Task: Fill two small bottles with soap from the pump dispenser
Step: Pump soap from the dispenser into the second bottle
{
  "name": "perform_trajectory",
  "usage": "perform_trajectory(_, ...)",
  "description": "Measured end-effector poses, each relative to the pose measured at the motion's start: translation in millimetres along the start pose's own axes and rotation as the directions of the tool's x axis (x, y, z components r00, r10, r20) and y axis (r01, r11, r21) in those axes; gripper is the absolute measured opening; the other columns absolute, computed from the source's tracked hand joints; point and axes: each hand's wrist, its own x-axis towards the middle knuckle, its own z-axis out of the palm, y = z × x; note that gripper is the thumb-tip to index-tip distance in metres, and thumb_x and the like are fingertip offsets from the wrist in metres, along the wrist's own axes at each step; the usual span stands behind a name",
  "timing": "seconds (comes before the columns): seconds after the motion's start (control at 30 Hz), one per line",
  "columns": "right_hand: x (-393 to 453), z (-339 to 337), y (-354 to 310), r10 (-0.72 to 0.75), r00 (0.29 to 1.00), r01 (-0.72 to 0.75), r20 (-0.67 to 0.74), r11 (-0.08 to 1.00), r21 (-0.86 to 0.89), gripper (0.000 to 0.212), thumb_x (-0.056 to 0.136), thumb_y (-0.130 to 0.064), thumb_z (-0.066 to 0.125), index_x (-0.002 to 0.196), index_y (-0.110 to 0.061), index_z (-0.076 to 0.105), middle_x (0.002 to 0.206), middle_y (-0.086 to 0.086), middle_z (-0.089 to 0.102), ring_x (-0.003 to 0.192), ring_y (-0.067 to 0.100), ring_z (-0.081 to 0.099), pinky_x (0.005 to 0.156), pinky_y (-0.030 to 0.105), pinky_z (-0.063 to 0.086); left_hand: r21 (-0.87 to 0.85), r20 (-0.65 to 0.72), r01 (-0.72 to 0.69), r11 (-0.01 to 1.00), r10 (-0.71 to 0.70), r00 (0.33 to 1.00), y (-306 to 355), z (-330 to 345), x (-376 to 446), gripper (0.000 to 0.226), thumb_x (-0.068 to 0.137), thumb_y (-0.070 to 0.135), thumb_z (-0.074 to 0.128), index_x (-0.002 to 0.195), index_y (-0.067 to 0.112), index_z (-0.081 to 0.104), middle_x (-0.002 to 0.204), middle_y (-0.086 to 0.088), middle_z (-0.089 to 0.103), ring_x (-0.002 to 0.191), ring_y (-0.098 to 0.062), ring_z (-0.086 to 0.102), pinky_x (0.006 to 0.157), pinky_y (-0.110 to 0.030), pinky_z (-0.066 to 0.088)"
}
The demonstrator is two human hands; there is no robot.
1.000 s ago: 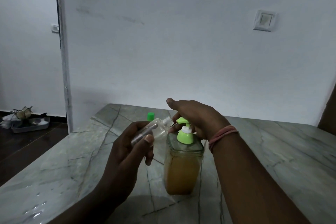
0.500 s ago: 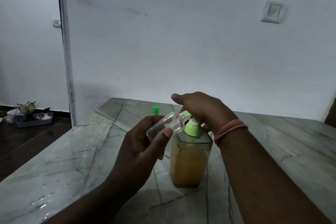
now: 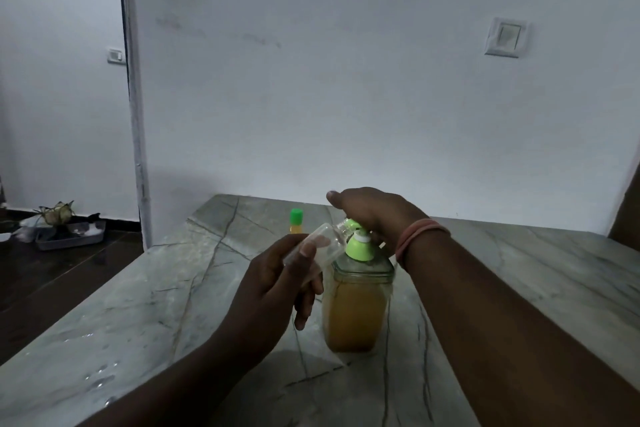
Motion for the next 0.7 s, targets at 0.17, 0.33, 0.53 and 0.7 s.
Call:
perform_trajectory(0.17, -5, 1, -3, 0.002, 1.0, -0.001, 0.023, 0.999, -0.039, 0.051, 0.108, -0.04, 0.028, 0.146, -0.01, 0.044, 0.153, 0.015, 0.041, 0.131, 0.032, 0.046, 0.098, 0.032, 0.037, -0.017, -0.017, 0.01, 1.0, -0.01, 1.0, -2, -3, 0, 0.037, 0.098, 0.056, 0.048, 0.116, 0.033, 0.069, 0.072, -0.013, 0.063, 0.048, -0.022, 0.051, 0.041, -0.028, 0.043)
perform_trajectory(0.33, -11, -7, -5, 0.078, 0.995, -0.082, 0.059, 0.994, 0.066, 0.065, 0.099, -0.062, 0.033, 0.141, -0.014, 0.048, 0.125, 0.016, 0.059, 0.101, 0.034, 0.062, 0.09, 0.043, 0.052, -0.023, -0.017, 0.029, 0.999, -0.029, 0.999, 2, -1, -2, 0.039, 0.096, 0.059, 0.046, 0.114, 0.034, 0.07, 0.071, -0.013, 0.062, 0.048, -0.019, 0.05, 0.041, -0.028, 0.042)
perform_trajectory(0.53, -3, 5, -1, -0.026, 1.0, 0.026, -0.011, 0.998, -0.052, 0.053, 0.106, -0.045, 0.029, 0.142, -0.011, 0.049, 0.143, 0.013, 0.052, 0.118, 0.031, 0.054, 0.093, 0.034, 0.041, -0.098, 0.006, 0.084, 0.992, -0.084, 0.996, -4, -2, -2, 0.062, 0.097, 0.066, 0.041, 0.122, 0.016, 0.067, 0.07, -0.009, 0.059, 0.048, -0.013, 0.045, 0.043, -0.026, 0.037)
perform_trajectory(0.7, -13, -6, -9, -0.022, 0.999, 0.026, 0.03, 0.991, -0.131, 0.055, 0.107, -0.045, 0.025, 0.149, -0.012, 0.04, 0.15, 0.015, 0.043, 0.129, 0.032, 0.05, 0.095, 0.037, 0.041, -0.088, -0.007, 0.095, 0.992, -0.096, 0.995, 0, 0, -3, 0.062, 0.099, 0.059, 0.035, 0.128, 0.012, 0.063, 0.07, -0.009, 0.058, 0.047, -0.011, 0.043, 0.044, -0.024, 0.037)
